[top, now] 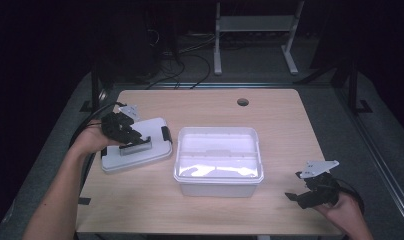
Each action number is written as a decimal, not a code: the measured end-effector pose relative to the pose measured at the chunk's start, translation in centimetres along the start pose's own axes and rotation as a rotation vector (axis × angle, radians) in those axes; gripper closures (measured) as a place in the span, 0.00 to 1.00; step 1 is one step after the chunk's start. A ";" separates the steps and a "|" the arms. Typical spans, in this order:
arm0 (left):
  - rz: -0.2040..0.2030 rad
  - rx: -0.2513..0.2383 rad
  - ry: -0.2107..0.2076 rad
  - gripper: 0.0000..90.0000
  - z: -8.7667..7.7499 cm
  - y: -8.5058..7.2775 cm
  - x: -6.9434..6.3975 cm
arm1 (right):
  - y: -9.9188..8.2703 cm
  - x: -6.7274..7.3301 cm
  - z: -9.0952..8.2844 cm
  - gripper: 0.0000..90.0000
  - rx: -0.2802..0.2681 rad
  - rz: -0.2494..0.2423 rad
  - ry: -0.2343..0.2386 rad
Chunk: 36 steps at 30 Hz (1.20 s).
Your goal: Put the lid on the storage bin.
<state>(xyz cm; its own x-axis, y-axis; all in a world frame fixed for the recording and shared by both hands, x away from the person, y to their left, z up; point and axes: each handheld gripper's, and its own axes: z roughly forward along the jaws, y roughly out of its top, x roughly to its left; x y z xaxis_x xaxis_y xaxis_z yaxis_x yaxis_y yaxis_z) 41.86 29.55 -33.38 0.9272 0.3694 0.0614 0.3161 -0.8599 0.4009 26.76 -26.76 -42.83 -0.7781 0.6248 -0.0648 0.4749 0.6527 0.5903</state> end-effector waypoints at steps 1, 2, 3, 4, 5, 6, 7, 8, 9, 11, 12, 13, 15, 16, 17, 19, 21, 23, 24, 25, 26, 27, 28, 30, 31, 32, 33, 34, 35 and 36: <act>-0.002 0.000 0.001 0.81 0.3 -0.2 0.2 | 0.0 0.0 0.0 0.22 0.001 -0.001 0.001; -0.005 -0.001 0.002 0.81 0.4 -0.4 0.3 | 0.0 0.0 0.0 0.22 0.001 -0.001 0.001; -0.005 -0.001 0.002 0.81 0.4 -0.4 0.3 | 0.0 0.0 0.0 0.22 0.002 0.000 0.000; -0.016 -0.002 0.000 0.81 0.9 -0.8 0.7 | -0.1 0.0 0.0 0.22 0.001 0.003 -0.001; -0.023 -0.001 0.003 0.81 1.1 -1.1 0.8 | -0.1 -0.1 0.0 0.22 0.000 0.003 0.000; -0.031 0.008 0.000 0.81 1.5 -1.3 0.9 | -0.2 -0.1 0.0 0.22 0.000 0.006 0.000; -0.029 0.012 0.003 0.80 1.7 -1.5 1.0 | -0.2 -0.1 -0.1 0.22 0.001 0.006 -0.001; -0.032 0.011 0.001 0.80 1.9 -1.7 1.1 | -0.2 -0.1 -0.1 0.22 0.001 0.007 -0.002; -0.032 0.011 0.001 0.80 1.9 -1.7 1.1 | -0.2 -0.1 -0.1 0.22 0.001 0.007 -0.002; -0.042 0.012 0.003 0.80 2.5 -2.2 1.5 | -0.2 -0.1 0.0 0.22 0.002 0.007 -0.001; -0.046 0.008 0.004 0.80 2.7 -2.3 1.6 | -0.2 -0.1 0.0 0.22 0.002 0.006 0.000; -0.046 0.008 0.004 0.80 2.7 -2.3 1.6 | -0.2 -0.1 0.0 0.22 0.002 0.006 0.000; -0.045 0.012 0.015 0.80 2.9 -2.6 1.7 | -0.1 -0.1 0.1 0.22 0.001 0.004 0.001; -0.058 0.008 0.013 0.79 3.1 -2.8 1.8 | -0.1 0.0 0.1 0.22 0.000 0.006 0.000; -0.059 0.014 0.016 0.79 3.2 -3.0 1.9 | -0.1 0.0 0.1 0.22 -0.002 0.006 0.000; -0.066 0.008 0.014 0.78 3.5 -3.4 2.1 | -0.1 0.0 0.1 0.22 0.000 0.005 0.000; -0.070 0.007 0.014 0.78 3.6 -3.5 2.1 | -0.1 0.0 0.1 0.22 -0.001 0.005 0.000; -0.073 -0.001 0.024 0.77 3.9 -3.6 2.2 | -0.1 0.0 0.1 0.22 -0.001 0.005 0.002; -0.072 -0.003 0.032 0.77 4.0 -3.6 2.2 | -0.1 0.0 0.1 0.22 -0.001 0.005 0.002; -0.076 -0.003 0.033 0.76 4.2 -3.6 2.2 | -0.1 0.0 0.1 0.22 -0.002 0.004 0.003; -0.076 -0.003 0.033 0.76 4.2 -3.6 2.2 | -0.1 0.0 0.1 0.22 -0.002 0.004 0.003; -0.080 0.008 0.031 0.76 4.4 -3.7 2.4 | 0.0 0.0 0.1 0.22 -0.004 0.005 0.004; -0.087 0.007 0.034 0.75 4.5 -3.8 2.5 | 0.0 0.1 0.1 0.22 -0.005 0.006 0.004; -0.093 0.014 0.036 0.75 4.7 -4.0 2.6 | -0.1 0.1 0.1 0.22 -0.006 0.007 0.004; -0.093 0.014 0.036 0.75 4.7 -4.0 2.6 | -0.1 0.1 0.1 0.22 -0.006 0.007 0.004; -0.103 0.023 0.041 0.75 4.8 -4.2 2.7 | -0.1 0.1 0.1 0.22 -0.005 0.006 0.004; -0.103 0.023 0.041 0.75 4.8 -4.2 2.7 | -0.1 0.1 0.1 0.22 -0.004 0.005 0.004; -0.103 0.034 0.044 0.76 5.0 -4.3 2.7 | -0.1 0.1 0.1 0.22 -0.005 0.006 0.005; -0.106 0.042 0.050 0.76 5.2 -4.3 2.7 | -0.1 0.1 0.1 0.22 -0.006 0.006 0.006; -0.109 0.040 0.048 0.76 5.2 -4.4 2.7 | -0.1 0.1 0.1 0.22 -0.006 0.007 0.007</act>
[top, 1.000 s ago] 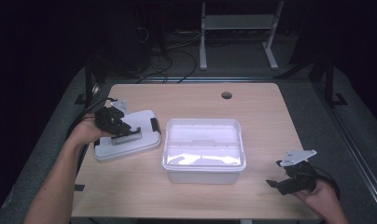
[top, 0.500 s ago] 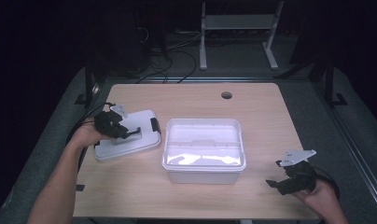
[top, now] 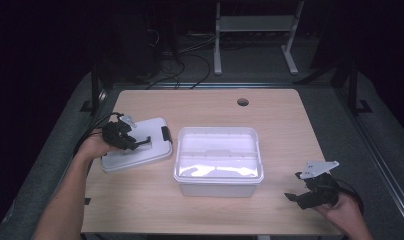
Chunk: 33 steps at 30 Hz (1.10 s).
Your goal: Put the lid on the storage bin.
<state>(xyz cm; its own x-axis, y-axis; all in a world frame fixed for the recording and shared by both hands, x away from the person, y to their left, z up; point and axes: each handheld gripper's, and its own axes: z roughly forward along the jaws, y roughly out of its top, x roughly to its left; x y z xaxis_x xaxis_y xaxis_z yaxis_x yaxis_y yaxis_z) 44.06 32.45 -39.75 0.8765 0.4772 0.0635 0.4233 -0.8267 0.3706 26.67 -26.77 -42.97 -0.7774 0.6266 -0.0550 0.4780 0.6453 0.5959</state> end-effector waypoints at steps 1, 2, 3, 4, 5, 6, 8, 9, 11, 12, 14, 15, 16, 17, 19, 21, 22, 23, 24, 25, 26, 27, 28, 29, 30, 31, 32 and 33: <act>0.007 0.004 -0.001 0.76 0.1 0.0 0.0 | 0.0 0.0 0.0 0.22 0.000 -0.001 0.001; 0.010 0.006 0.001 0.76 0.2 0.0 0.0 | 0.0 0.0 0.0 0.22 -0.001 -0.002 0.001; 0.013 0.010 0.002 0.76 0.2 0.0 0.0 | 0.0 0.0 0.0 0.22 -0.001 -0.003 0.001; 0.012 0.012 0.003 0.76 0.3 0.0 0.0 | 0.0 0.0 0.0 0.22 -0.002 -0.002 0.002; 0.014 0.014 0.005 0.76 0.4 0.0 -0.1 | 0.0 0.0 0.0 0.22 -0.004 -0.002 0.002; 0.012 0.013 0.007 0.76 0.4 -0.1 0.0 | 0.0 0.0 0.0 0.22 -0.006 -0.002 0.003; 0.014 0.018 0.011 0.80 0.3 0.0 0.0 | 0.1 0.1 0.0 0.22 -0.007 -0.002 0.005; 0.014 0.018 0.011 0.80 0.3 0.0 0.0 | 0.1 0.1 0.0 0.22 -0.008 -0.003 0.006; 0.028 0.027 0.021 0.81 0.2 0.1 -0.1 | 0.1 0.1 0.0 0.22 -0.009 -0.002 0.004; 0.032 0.027 0.024 0.82 0.1 0.2 -0.1 | 0.1 0.1 0.0 0.22 -0.009 0.000 0.004; 0.029 0.015 0.014 0.84 -0.2 0.4 -0.1 | 0.1 0.1 0.0 0.22 -0.009 0.000 0.004; 0.032 0.016 0.013 0.85 -0.3 0.5 -0.1 | 0.1 0.1 -0.1 0.22 -0.009 -0.001 0.003; 0.034 0.013 0.016 0.86 -0.5 0.6 -0.1 | 0.1 0.1 -0.1 0.22 -0.009 0.000 0.003; 0.039 0.013 0.021 0.87 -0.6 0.7 -0.1 | 0.0 0.0 -0.1 0.22 -0.008 0.001 0.003; 0.043 0.011 0.024 0.89 -0.9 0.8 -0.2 | 0.0 0.0 -0.1 0.22 -0.009 0.000 0.002; 0.048 0.017 0.027 0.90 -1.2 0.9 -0.2 | 0.0 0.0 -0.1 0.22 -0.009 0.001 0.002; 0.048 0.019 0.033 0.91 -1.3 0.9 -0.2 | -0.1 0.0 -0.1 0.22 -0.010 0.002 0.001; 0.047 0.016 0.040 0.92 -1.4 0.9 -0.2 | -0.1 0.0 -0.1 0.22 -0.009 0.002 0.001; 0.044 0.016 0.038 0.93 -1.6 0.9 -0.1 | -0.1 0.0 -0.1 0.22 -0.010 0.002 0.001; 0.044 0.016 0.038 0.93 -1.6 0.9 -0.1 | -0.1 0.0 -0.1 0.22 -0.010 0.003 0.001; 0.041 0.022 0.025 0.93 -1.7 0.8 -0.2 | -0.1 0.0 -0.1 0.22 -0.010 0.003 0.001; 0.044 0.026 0.028 0.94 -1.7 0.8 -0.2 | -0.1 0.0 -0.1 0.22 -0.010 0.002 0.001; 0.041 0.024 0.026 0.94 -1.8 0.7 -0.2 | -0.1 0.0 -0.1 0.22 -0.010 0.002 0.001; 0.041 0.024 0.026 0.94 -1.8 0.7 -0.2 | -0.1 0.0 -0.1 0.22 -0.009 0.002 0.001; 0.034 0.024 0.016 0.94 -1.9 0.4 -0.3 | 0.0 0.0 -0.1 0.22 -0.009 0.000 0.001; 0.035 0.024 0.014 0.94 -2.0 0.3 -0.3 | 0.0 0.0 -0.1 0.22 -0.009 0.000 0.002; 0.032 0.022 0.011 0.94 -2.1 0.1 -0.4 | 0.0 0.0 -0.1 0.22 -0.009 0.000 0.001; 0.033 0.024 0.008 0.94 -2.3 -0.1 -0.4 | 0.0 0.0 -0.1 0.22 -0.009 0.002 0.001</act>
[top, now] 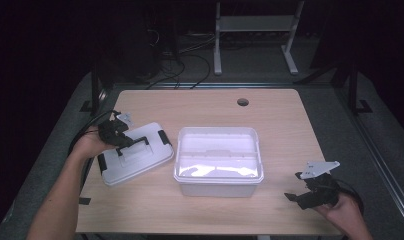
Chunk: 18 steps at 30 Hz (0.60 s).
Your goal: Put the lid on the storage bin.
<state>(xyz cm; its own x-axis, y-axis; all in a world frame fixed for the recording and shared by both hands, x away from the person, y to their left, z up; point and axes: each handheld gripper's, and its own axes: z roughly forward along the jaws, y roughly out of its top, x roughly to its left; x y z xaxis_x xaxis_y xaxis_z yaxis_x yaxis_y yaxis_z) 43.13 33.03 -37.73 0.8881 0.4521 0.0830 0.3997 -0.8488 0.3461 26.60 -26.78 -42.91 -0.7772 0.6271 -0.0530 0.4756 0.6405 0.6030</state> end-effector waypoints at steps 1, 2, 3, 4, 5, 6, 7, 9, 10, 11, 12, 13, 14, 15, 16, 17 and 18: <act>-0.001 0.000 -0.001 0.94 -0.2 -0.2 -0.1 | 0.0 0.0 0.0 0.22 0.002 0.000 0.000; -0.002 -0.001 -0.007 0.94 -0.4 -0.4 -0.1 | 0.0 0.0 0.1 0.22 0.002 -0.003 0.000; -0.003 -0.002 -0.009 0.94 -0.6 -0.7 -0.1 | 0.1 0.0 0.1 0.22 0.002 -0.001 0.001; -0.001 -0.002 -0.010 0.94 -0.9 -0.9 -0.2 | 0.1 0.0 0.1 0.22 0.001 -0.005 0.003; -0.003 -0.006 -0.011 0.94 -1.1 -1.1 -0.3 | 0.1 0.1 0.1 0.22 0.000 -0.005 0.004; -0.003 -0.006 -0.011 0.94 -1.1 -1.1 -0.3 | 0.1 0.1 0.1 0.22 0.000 -0.005 0.004; 0.000 -0.009 -0.013 0.94 -1.7 -1.4 -0.5 | 0.2 0.1 0.1 0.22 0.001 -0.004 0.004; 0.003 -0.013 -0.015 0.94 -2.3 -1.8 -0.8 | 0.2 0.1 0.1 0.22 0.002 -0.004 0.003; 0.004 -0.018 -0.011 0.94 -2.4 -1.9 -1.0 | 0.2 0.1 0.1 0.22 0.001 -0.005 0.003; 0.004 -0.021 -0.011 0.94 -2.7 -2.0 -1.2 | 0.2 0.1 0.1 0.22 0.001 -0.005 0.003; 0.004 -0.023 -0.013 0.94 -3.0 -2.2 -1.4 | 0.2 0.2 0.1 0.22 0.000 -0.006 0.003; 0.010 -0.022 -0.013 0.94 -3.1 -2.3 -1.6 | 0.2 0.2 0.1 0.22 0.000 -0.006 0.004; 0.012 -0.025 -0.014 0.94 -3.4 -2.4 -1.8 | 0.2 0.1 0.2 0.22 0.001 -0.007 0.004; 0.012 -0.025 -0.014 0.94 -3.4 -2.4 -1.8 | 0.2 0.1 0.2 0.22 0.001 -0.007 0.005; 0.018 -0.022 -0.014 0.94 -3.8 -2.6 -2.1 | 0.2 0.1 0.2 0.22 0.001 -0.008 0.005; 0.025 -0.019 -0.016 0.94 -4.0 -2.6 -2.3 | 0.2 0.2 0.2 0.22 0.001 -0.009 0.005; 0.024 -0.026 -0.016 0.94 -4.3 -2.7 -2.5 | 0.3 0.2 0.1 0.22 0.001 -0.010 0.005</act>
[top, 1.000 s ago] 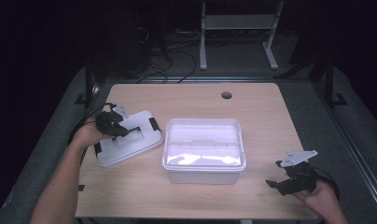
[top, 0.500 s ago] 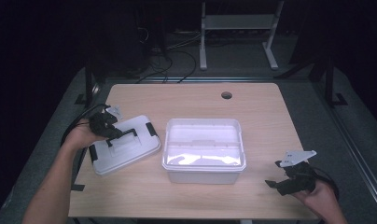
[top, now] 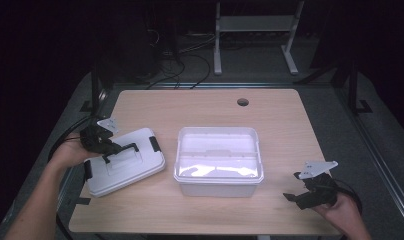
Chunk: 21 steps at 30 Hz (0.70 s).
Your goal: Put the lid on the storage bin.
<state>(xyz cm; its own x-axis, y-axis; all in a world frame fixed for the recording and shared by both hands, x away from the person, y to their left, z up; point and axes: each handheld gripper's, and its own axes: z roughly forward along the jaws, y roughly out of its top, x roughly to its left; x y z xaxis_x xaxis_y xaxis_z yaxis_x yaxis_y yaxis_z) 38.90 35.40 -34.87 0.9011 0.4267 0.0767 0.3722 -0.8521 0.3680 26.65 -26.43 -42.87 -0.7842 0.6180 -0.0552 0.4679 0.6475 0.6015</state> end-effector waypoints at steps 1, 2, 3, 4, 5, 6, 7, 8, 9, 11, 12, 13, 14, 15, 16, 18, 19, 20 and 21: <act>0.002 -0.004 -0.002 0.94 -0.3 -0.1 -0.1 | 0.0 0.0 0.0 0.22 -0.001 0.000 0.000; 0.006 -0.010 -0.003 0.94 -0.6 -0.1 -0.3 | 0.0 0.0 0.0 0.22 -0.001 0.000 0.000; 0.006 -0.016 -0.006 0.94 -0.9 -0.1 -0.5 | 0.0 0.0 0.0 0.22 0.001 -0.001 0.000; 0.008 -0.022 -0.006 0.94 -1.2 -0.2 -0.7 | 0.0 0.0 0.0 0.22 0.002 -0.001 -0.001; 0.008 -0.022 -0.006 0.94 -1.2 -0.2 -0.7 | 0.0 0.0 0.0 0.22 0.002 -0.001 -0.001; 0.011 -0.027 -0.005 0.94 -1.6 -0.2 -0.8 | 0.0 0.0 0.0 0.22 0.002 -0.001 0.000; 0.012 -0.030 -0.008 0.94 -2.1 -0.4 -1.2 | 0.0 0.0 0.0 0.22 0.000 -0.002 0.000; 0.012 -0.031 -0.008 0.94 -2.3 -0.4 -1.3 | 0.0 0.0 0.0 0.22 0.000 -0.001 0.000; 0.015 -0.028 -0.008 0.94 -2.7 -0.5 -1.5 | 0.0 0.0 0.0 0.22 0.000 -0.001 0.001; 0.024 -0.025 -0.007 0.94 -3.3 -0.5 -1.9 | 0.0 0.0 0.1 0.22 -0.001 -0.001 0.001; 0.029 -0.025 -0.006 0.94 -3.7 -0.5 -2.1 | 0.0 0.0 0.1 0.22 0.002 -0.003 0.001; 0.029 -0.025 -0.006 0.94 -3.7 -0.5 -2.1 | 0.0 0.0 0.1 0.22 0.002 -0.004 0.001; 0.033 -0.030 -0.006 0.94 -4.2 -0.5 -2.4 | 0.0 0.0 0.1 0.22 0.002 -0.004 0.001; 0.037 -0.040 -0.008 0.94 -5.0 -0.5 -2.7 | 0.0 0.0 0.1 0.22 0.002 -0.003 0.000; 0.037 -0.040 -0.008 0.94 -5.0 -0.5 -2.7 | 0.0 0.0 0.1 0.22 0.002 -0.003 0.000; 0.038 -0.051 -0.012 0.94 -5.9 -0.4 -3.2 | 0.1 0.1 0.1 0.22 0.002 -0.005 0.001; 0.048 -0.052 -0.012 0.94 -6.5 -0.3 -3.5 | 0.1 0.2 0.1 0.22 0.003 -0.008 0.003; 0.048 -0.052 -0.012 0.94 -6.5 -0.3 -3.5 | 0.1 0.2 0.1 0.22 0.003 -0.008 0.003; 0.055 -0.054 -0.013 0.94 -7.2 -0.1 -4.0 | 0.2 0.3 0.2 0.22 0.008 -0.009 0.002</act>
<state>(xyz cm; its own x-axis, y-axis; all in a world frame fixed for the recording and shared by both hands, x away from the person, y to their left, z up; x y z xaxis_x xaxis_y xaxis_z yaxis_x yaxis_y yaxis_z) 33.68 36.02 -28.54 0.9228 0.3755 0.0868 0.3097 -0.8566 0.4127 26.58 -26.04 -42.89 -0.7891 0.6114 -0.0592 0.4639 0.6564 0.5949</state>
